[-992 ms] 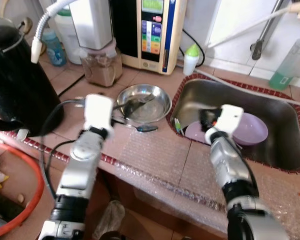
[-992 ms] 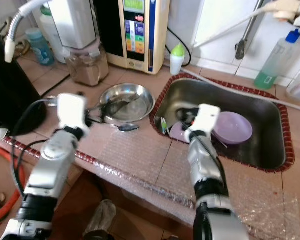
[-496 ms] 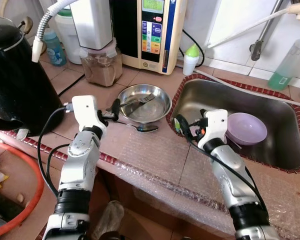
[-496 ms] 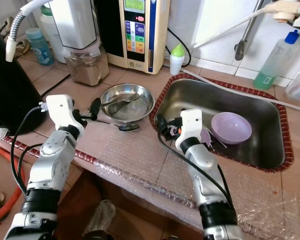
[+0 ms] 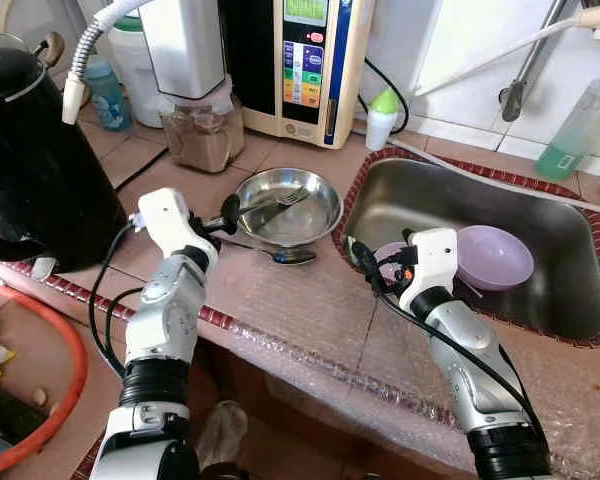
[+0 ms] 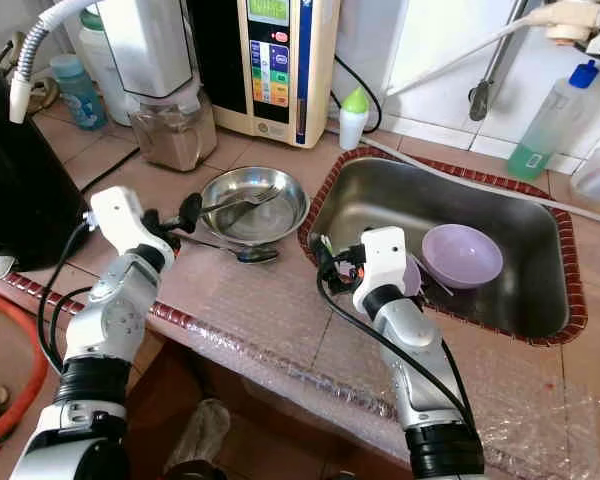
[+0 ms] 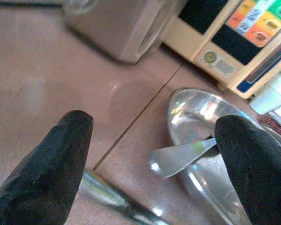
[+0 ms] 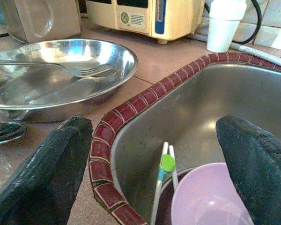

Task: Kitchen organization

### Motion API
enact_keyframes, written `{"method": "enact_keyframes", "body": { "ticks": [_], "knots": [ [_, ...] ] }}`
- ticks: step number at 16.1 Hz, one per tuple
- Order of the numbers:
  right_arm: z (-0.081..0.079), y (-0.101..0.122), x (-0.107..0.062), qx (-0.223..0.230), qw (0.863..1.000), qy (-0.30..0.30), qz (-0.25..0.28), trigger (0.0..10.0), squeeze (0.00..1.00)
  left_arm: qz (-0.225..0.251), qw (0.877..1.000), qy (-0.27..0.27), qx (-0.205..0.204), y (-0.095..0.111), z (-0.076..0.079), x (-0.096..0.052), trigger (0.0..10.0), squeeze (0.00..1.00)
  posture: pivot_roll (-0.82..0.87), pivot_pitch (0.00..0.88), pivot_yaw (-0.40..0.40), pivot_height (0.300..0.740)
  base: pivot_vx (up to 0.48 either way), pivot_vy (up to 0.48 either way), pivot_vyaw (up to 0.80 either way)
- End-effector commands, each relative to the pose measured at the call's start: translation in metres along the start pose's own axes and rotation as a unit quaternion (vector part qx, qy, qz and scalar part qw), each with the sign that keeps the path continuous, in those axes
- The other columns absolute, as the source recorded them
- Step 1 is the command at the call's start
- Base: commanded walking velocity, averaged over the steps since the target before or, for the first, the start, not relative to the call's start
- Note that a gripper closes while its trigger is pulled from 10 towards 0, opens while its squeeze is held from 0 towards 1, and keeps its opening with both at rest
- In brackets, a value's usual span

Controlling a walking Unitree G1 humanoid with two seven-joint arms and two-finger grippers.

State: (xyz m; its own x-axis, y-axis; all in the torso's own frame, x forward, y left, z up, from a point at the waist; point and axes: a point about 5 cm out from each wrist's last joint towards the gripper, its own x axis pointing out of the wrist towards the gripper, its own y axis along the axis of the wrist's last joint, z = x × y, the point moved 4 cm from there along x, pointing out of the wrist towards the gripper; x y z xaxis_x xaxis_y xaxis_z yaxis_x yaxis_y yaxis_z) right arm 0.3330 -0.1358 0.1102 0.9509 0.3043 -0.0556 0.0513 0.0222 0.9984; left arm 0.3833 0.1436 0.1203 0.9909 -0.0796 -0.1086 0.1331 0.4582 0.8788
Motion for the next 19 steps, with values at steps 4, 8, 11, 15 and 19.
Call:
{"method": "enact_keyframes", "body": {
  "ticks": [4, 8, 11, 15, 19],
  "knots": [
    [-0.0042, 0.0083, 0.0010, -0.007, 1.000, 0.003, 0.005, 10.0, 0.00, -0.010, 0.999, -0.003, -0.046, 0.0011, 0.0048, 0.0050, 1.3, 0.00, 0.01, 0.018, -0.004, 0.740, 0.000, 0.000, 0.00],
    [-0.0072, 0.0080, 0.0033, -0.009, 1.000, 0.005, 0.004, 10.0, 0.00, -0.017, 0.997, -0.010, -0.081, 0.0017, 0.0075, 0.0069, 0.0, 0.00, 0.02, 0.015, -0.003, 0.740, 0.000, 0.000, 0.00],
    [-0.0077, 0.0085, 0.0042, -0.009, 1.000, 0.004, 0.003, 10.0, 0.00, -0.030, 0.995, -0.002, -0.100, -0.0017, 0.0042, 0.0071, 0.0, 0.00, 0.02, 0.015, -0.002, 0.740, 0.000, 0.000, 0.00],
    [-0.0089, 0.0083, 0.0048, -0.010, 1.000, 0.006, 0.003, 10.0, 0.00, -0.032, 0.993, -0.005, -0.112, -0.0014, 0.0061, 0.0077, 0.0, 0.00, 0.01, 0.014, -0.001, 0.740, 0.000, 0.000, 0.00],
    [-0.0099, 0.0088, 0.0055, -0.011, 1.000, 0.007, 0.004, 10.0, 0.00, -0.034, 0.992, -0.005, -0.118, -0.0005, 0.0063, 0.0075, 0.0, 0.00, 0.01, 0.014, 0.000, 0.740, 0.000, 0.000, 0.00]
  ]
}}
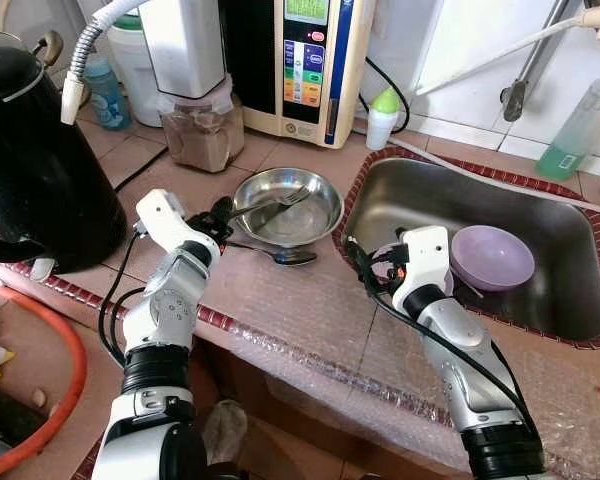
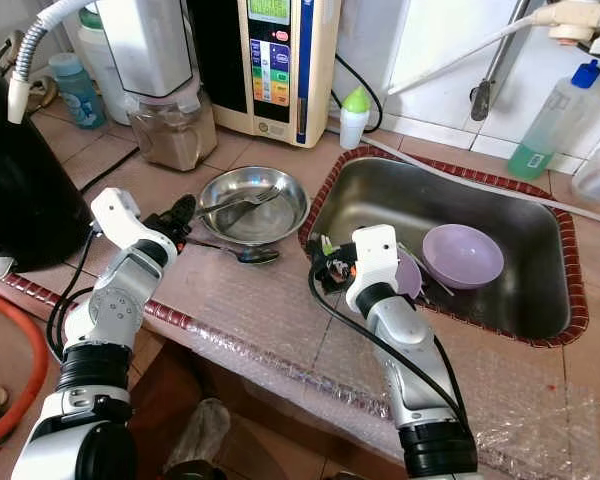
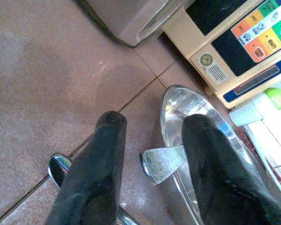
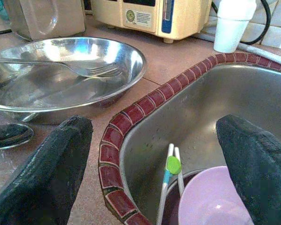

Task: Kitchen organization

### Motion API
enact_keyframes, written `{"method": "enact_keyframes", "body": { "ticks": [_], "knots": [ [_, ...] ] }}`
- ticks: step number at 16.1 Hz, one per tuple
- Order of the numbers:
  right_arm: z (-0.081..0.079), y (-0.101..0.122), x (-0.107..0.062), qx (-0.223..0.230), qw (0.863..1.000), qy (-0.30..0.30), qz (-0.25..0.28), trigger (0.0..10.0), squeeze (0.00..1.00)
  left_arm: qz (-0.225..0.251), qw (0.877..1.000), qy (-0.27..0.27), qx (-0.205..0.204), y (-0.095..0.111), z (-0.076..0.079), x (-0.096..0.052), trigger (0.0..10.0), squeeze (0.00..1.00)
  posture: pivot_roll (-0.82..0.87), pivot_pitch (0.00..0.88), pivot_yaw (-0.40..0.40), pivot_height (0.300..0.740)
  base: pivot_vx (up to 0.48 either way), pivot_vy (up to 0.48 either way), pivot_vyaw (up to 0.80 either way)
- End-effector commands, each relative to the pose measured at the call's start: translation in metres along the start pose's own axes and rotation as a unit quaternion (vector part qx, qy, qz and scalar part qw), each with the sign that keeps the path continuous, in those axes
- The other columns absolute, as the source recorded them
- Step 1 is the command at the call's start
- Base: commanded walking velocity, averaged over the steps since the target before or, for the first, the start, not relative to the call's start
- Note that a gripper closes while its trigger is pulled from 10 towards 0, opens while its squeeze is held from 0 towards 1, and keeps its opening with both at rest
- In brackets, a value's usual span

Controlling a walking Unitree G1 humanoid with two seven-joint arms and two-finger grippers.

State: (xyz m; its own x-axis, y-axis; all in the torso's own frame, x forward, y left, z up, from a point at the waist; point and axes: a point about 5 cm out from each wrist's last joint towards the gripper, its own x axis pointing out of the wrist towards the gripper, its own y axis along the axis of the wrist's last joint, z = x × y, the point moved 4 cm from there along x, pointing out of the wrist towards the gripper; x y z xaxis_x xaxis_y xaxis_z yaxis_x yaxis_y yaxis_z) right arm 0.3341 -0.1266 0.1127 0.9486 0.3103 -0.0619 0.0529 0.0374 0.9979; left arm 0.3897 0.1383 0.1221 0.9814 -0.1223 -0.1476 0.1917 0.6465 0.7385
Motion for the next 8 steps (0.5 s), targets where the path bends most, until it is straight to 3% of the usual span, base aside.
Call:
{"method": "enact_keyframes", "body": {
  "ticks": [1, 8],
  "knots": [
    [-0.0015, 0.0061, 0.0018, -0.004, 1.000, 0.004, 0.007, 10.0, 0.00, -0.005, 1.000, 0.003, -0.002, -0.0002, 0.0006, 0.0009, 0.0, 0.00, 0.01, 0.014, 0.000, 0.740, 0.000, 0.000, 0.00],
    [-0.0042, 0.0088, 0.0031, 0.002, 1.000, 0.014, 0.016, 10.0, 0.00, -0.004, 1.000, 0.004, -0.008, 0.0017, -0.0004, 0.0007, 0.0, 0.00, 0.02, 0.010, 0.000, 0.740, 0.000, 0.000, 0.00]
  ]
}}
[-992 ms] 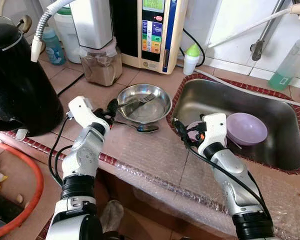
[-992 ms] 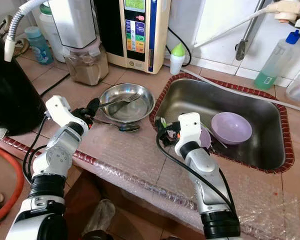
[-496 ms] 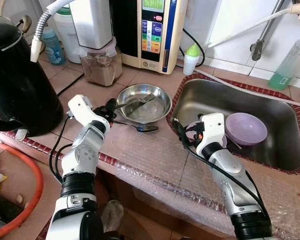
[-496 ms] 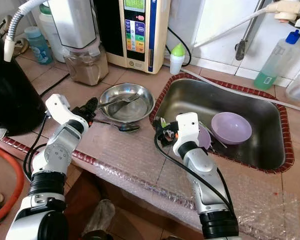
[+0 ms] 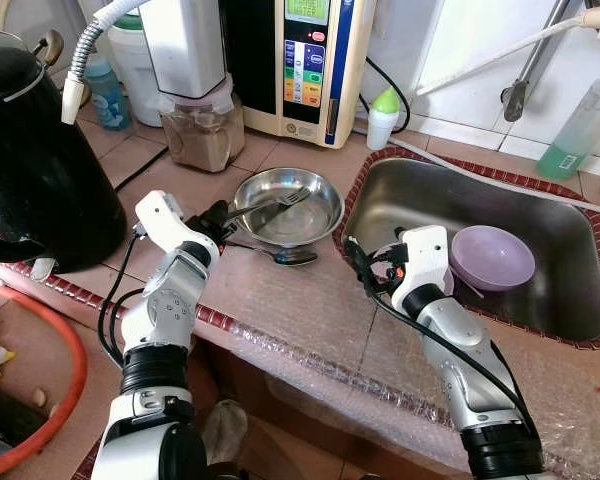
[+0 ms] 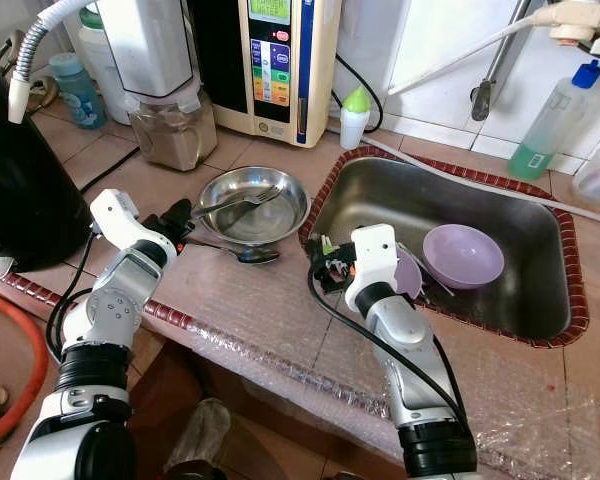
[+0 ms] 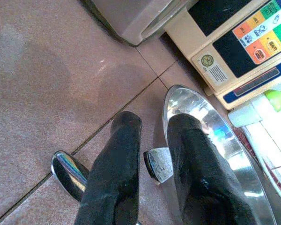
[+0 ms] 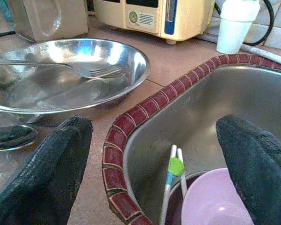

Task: Kitchen organization

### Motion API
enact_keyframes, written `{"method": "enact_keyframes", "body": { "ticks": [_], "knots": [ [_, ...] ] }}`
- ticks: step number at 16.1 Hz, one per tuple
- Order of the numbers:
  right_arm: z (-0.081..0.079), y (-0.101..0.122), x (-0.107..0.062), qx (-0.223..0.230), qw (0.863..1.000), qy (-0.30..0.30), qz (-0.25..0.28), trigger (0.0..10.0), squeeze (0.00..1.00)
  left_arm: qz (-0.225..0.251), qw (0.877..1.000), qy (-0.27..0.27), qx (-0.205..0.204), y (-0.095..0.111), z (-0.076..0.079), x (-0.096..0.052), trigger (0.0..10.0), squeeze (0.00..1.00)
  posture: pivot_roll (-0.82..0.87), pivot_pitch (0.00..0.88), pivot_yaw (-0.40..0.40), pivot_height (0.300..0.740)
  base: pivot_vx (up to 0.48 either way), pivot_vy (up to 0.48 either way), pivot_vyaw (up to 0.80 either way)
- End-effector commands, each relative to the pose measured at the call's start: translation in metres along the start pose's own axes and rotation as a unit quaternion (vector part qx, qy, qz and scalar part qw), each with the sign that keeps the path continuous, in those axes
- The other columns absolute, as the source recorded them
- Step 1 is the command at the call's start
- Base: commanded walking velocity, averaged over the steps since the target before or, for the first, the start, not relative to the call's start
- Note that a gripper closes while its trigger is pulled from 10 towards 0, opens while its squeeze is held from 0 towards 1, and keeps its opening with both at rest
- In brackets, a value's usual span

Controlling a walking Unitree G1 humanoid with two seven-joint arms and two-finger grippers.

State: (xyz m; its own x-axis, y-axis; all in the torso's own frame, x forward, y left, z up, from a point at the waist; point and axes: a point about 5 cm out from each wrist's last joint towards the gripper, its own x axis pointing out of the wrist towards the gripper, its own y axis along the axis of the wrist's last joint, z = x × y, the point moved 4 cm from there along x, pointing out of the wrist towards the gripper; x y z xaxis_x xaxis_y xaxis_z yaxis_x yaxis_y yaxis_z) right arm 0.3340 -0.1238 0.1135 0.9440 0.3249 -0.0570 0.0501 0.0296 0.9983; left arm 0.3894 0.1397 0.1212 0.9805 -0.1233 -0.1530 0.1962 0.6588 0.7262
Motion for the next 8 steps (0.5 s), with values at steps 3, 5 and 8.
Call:
{"method": "enact_keyframes", "body": {
  "ticks": [3, 5, 8],
  "knots": [
    [-0.006, 0.010, 0.004, 0.003, 1.000, 0.015, 0.019, 10.0, 0.00, 0.000, 1.000, 0.001, 0.003, 0.004, 0.001, 0.000, 0.0, 0.00, 0.03, 0.006, 0.003, 0.740, 0.000, 0.000, 0.00],
    [-0.013, 0.011, 0.005, 0.009, 0.999, 0.034, 0.024, 10.0, 0.00, 0.005, 1.000, -0.007, 0.007, 0.008, 0.004, -0.001, 0.0, 0.00, 0.03, 0.007, 0.007, 0.740, 0.000, 0.000, 0.00],
    [-0.019, 0.014, 0.006, 0.009, 0.998, 0.048, 0.029, 10.0, 0.00, 0.015, 1.000, -0.013, 0.014, 0.012, 0.008, -0.002, 0.0, 0.00, 0.03, 0.006, 0.006, 0.740, 0.000, 0.000, 0.00]
  ]
}}
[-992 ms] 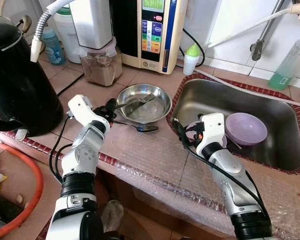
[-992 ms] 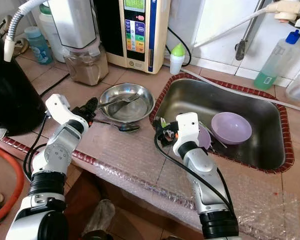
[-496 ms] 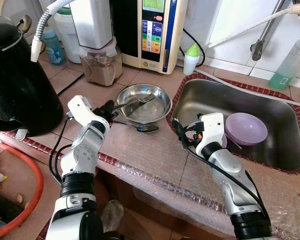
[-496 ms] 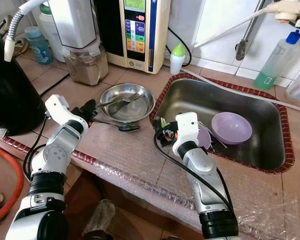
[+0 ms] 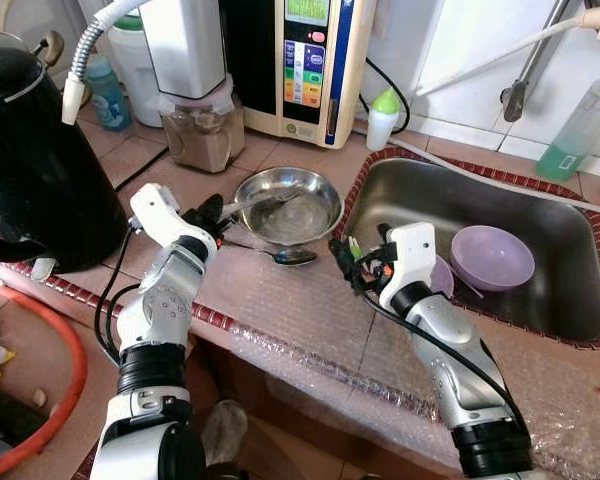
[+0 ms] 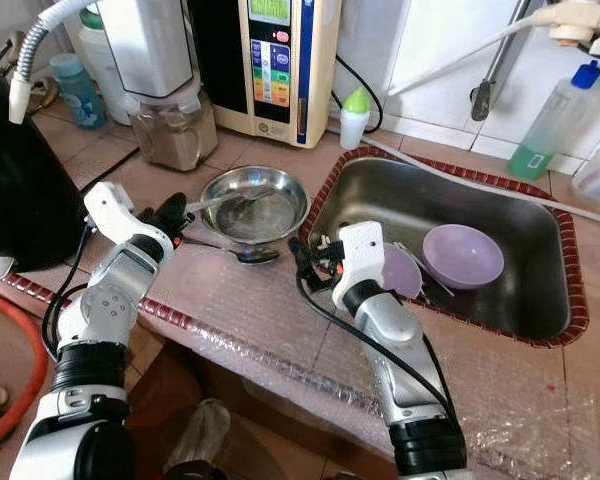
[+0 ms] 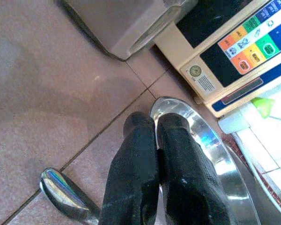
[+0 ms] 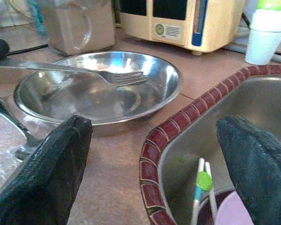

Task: Kitchen organization

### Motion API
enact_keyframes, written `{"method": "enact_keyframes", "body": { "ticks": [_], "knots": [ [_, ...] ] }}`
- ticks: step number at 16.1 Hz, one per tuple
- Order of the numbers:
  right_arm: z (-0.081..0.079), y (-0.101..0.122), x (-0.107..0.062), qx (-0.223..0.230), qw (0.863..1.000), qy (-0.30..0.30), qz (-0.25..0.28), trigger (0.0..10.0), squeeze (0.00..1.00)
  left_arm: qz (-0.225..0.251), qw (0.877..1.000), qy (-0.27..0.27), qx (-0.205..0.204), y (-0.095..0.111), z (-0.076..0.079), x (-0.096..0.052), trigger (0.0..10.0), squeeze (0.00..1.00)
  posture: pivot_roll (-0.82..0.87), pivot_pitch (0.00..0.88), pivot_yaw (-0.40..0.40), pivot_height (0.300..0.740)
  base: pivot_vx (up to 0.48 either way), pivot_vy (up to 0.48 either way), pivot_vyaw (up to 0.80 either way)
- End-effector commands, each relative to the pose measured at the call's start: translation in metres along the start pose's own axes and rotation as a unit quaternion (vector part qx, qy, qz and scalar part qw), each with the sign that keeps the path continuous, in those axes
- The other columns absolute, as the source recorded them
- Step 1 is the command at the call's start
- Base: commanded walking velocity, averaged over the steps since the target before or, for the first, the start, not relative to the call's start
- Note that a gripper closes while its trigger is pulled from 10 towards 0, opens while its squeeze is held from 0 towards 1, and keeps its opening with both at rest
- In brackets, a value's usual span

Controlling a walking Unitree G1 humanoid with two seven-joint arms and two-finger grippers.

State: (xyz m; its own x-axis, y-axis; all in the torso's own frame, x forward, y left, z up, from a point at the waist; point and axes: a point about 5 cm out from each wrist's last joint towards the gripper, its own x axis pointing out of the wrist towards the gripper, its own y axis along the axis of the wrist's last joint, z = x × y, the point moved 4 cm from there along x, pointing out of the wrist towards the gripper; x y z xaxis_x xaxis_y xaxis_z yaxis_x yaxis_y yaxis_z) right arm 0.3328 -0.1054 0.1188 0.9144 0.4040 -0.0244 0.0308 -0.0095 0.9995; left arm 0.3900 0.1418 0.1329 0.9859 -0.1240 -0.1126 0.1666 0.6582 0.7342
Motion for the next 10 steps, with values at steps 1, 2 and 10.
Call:
{"method": "enact_keyframes", "body": {
  "ticks": [1, 2, 10],
  "knots": [
    [-0.002, 0.008, 0.002, -0.007, 1.000, 0.006, 0.013, 10.0, 0.00, 0.001, 1.000, -0.001, 0.013, 0.003, 0.002, 0.000, 0.0, 0.00, 0.03, 0.006, 0.006, 0.740, 0.000, 0.000, 0.00],
    [-0.002, 0.008, 0.003, -0.007, 1.000, 0.005, 0.013, 10.0, 0.00, 0.006, 1.000, -0.005, 0.021, 0.005, 0.005, -0.001, 0.0, 0.00, 0.03, 0.007, 0.003, 0.740, 0.000, 0.000, 0.00],
    [-0.010, 0.011, 0.006, 0.004, 0.999, 0.043, 0.019, 10.0, 0.00, 0.014, 0.995, -0.061, 0.080, 0.012, 0.027, -0.005, 0.0, 0.00, 0.04, 0.004, 0.004, 0.740, 0.000, 0.000, 0.00]
  ]
}}
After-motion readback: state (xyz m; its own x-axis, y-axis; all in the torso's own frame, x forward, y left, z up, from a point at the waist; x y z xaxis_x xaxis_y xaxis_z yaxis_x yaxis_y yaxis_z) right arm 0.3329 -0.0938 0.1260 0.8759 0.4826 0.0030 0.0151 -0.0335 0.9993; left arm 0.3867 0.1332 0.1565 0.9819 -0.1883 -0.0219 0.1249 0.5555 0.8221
